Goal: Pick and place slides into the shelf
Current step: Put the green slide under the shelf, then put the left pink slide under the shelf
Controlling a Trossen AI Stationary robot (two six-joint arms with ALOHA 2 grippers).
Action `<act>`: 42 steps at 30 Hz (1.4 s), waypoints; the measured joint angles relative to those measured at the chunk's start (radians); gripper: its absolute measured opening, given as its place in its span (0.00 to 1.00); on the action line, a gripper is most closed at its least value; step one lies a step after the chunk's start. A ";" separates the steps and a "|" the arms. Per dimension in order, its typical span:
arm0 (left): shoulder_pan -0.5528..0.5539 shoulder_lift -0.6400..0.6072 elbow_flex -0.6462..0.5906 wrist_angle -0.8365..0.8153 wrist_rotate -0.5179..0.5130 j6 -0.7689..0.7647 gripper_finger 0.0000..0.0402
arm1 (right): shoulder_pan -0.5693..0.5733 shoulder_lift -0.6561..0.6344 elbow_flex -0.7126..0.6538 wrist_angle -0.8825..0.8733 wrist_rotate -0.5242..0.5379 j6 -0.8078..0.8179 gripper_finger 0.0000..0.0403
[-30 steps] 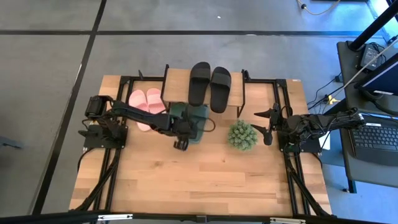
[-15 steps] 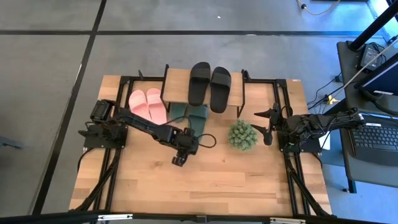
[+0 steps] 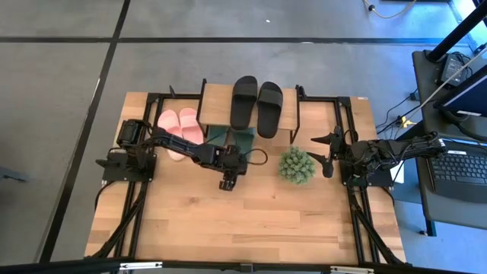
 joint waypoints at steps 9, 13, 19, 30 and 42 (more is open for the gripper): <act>0.123 0.000 0.000 0.008 -0.027 0.001 0.40 | 0.000 0.000 0.000 0.000 0.000 -0.001 0.68; 0.152 0.000 0.000 0.008 -0.016 0.001 0.40 | 0.000 0.000 0.000 0.000 0.000 -0.003 0.68; 0.149 0.000 0.000 0.005 0.034 0.008 0.40 | 0.000 0.000 0.000 0.000 0.000 -0.002 0.68; 0.050 -0.089 0.000 -0.077 0.229 0.000 0.40 | 0.000 0.000 0.000 -0.001 0.000 0.003 0.68; -0.039 -0.383 -0.006 -0.060 0.321 -0.034 0.40 | 0.000 0.000 0.000 -0.039 -0.001 0.032 0.68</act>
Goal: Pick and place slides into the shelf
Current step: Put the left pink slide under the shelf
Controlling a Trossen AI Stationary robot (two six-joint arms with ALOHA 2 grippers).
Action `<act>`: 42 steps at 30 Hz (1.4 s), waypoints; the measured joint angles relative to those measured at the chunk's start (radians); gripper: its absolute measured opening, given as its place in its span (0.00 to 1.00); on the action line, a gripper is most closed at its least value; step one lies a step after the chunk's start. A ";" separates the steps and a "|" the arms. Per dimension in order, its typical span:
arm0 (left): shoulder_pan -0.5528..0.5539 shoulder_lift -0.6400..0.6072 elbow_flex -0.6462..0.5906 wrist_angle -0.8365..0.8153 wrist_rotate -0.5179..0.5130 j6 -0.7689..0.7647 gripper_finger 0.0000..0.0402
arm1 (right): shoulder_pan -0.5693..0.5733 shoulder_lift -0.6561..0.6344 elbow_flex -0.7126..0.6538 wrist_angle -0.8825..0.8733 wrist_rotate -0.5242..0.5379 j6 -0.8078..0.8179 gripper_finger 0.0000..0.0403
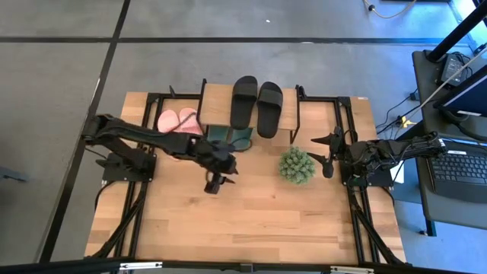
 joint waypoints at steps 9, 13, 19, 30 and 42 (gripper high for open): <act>-0.030 -0.330 -0.314 0.317 -0.016 -0.070 0.40 | 0.000 0.000 0.000 0.005 0.000 -0.002 0.68; -0.030 -0.470 -0.466 0.442 -0.062 -0.115 0.40 | 0.000 0.000 0.000 0.006 0.000 -0.003 0.68; -0.031 -0.630 -0.644 0.593 -0.066 -0.124 0.40 | 0.000 0.000 0.000 0.011 0.000 -0.001 0.68; -0.031 -0.781 -0.829 0.668 -0.246 -0.201 0.40 | 0.000 0.000 0.000 0.029 0.000 0.001 0.68; -0.031 -0.842 -0.954 0.762 -0.308 -0.203 0.40 | 0.000 0.000 0.000 0.065 0.001 -0.001 0.68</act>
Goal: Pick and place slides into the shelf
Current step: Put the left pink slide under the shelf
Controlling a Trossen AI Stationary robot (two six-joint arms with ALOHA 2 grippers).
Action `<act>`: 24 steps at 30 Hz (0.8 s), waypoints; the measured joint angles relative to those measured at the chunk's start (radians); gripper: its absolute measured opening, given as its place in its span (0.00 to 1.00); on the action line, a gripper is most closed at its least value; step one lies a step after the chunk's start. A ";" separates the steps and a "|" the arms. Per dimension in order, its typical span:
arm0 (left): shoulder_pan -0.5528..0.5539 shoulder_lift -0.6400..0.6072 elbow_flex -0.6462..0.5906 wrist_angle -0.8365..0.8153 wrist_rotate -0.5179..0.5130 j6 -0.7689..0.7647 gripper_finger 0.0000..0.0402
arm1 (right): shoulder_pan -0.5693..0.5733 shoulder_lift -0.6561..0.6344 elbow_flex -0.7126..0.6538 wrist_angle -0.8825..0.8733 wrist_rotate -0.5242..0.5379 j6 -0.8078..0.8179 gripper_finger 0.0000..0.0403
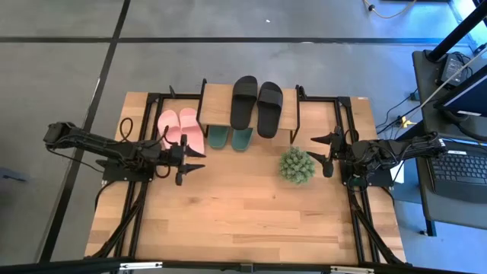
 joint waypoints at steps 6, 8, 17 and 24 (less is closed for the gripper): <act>0.000 -0.016 -0.005 -0.069 -0.245 -0.004 0.40 | 0.000 0.000 0.000 0.000 0.000 -0.001 0.68; 0.000 -0.016 -0.006 -0.096 -0.307 -0.018 0.40 | 0.000 0.000 0.000 0.000 0.000 -0.002 0.68; 0.000 -0.015 -0.006 -0.165 -0.399 0.092 0.40 | 0.000 0.000 0.000 0.000 0.000 -0.004 0.68; 0.000 -0.015 -0.006 -0.166 -0.399 0.087 0.40 | 0.000 0.000 0.000 0.000 0.000 -0.004 0.68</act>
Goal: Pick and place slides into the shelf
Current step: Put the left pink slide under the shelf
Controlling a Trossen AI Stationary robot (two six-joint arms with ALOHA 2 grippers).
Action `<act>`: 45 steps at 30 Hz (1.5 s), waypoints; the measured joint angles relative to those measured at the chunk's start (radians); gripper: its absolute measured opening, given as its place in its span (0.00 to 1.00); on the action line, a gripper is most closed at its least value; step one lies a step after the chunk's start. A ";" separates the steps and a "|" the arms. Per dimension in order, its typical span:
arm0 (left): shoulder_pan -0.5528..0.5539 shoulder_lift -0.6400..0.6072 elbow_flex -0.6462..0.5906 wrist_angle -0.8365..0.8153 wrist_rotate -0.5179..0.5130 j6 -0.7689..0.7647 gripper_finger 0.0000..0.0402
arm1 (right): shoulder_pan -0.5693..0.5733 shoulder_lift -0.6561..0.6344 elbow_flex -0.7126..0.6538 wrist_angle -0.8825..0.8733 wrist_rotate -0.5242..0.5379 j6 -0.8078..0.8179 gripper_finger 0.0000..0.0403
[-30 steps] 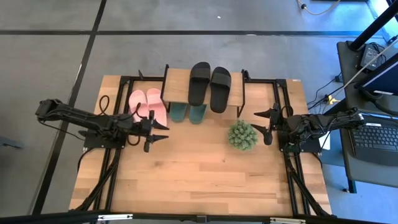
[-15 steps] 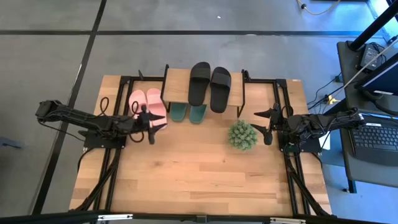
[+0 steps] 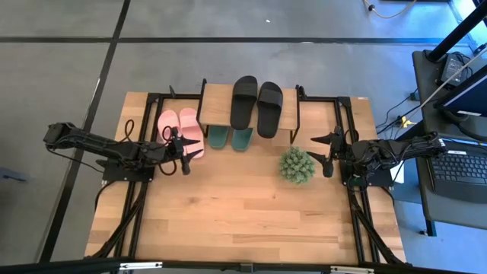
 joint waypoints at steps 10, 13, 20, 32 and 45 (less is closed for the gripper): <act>0.000 0.000 0.000 0.000 0.000 0.001 0.40 | 0.000 0.000 0.000 0.013 0.000 0.004 0.68; 0.000 0.000 0.000 0.001 -0.006 0.041 0.40 | 0.000 0.000 0.000 0.014 0.000 0.003 0.68; 0.001 0.000 0.000 0.001 -0.008 0.091 0.40 | 0.000 0.000 0.000 0.013 0.000 0.001 0.68; 0.009 0.006 0.102 -0.111 -0.078 0.007 0.40 | 0.000 0.000 0.000 0.079 0.001 -0.073 0.68; 0.048 0.150 0.412 -0.929 -0.210 -0.475 0.40 | 0.000 0.000 0.000 0.126 0.001 -0.105 0.68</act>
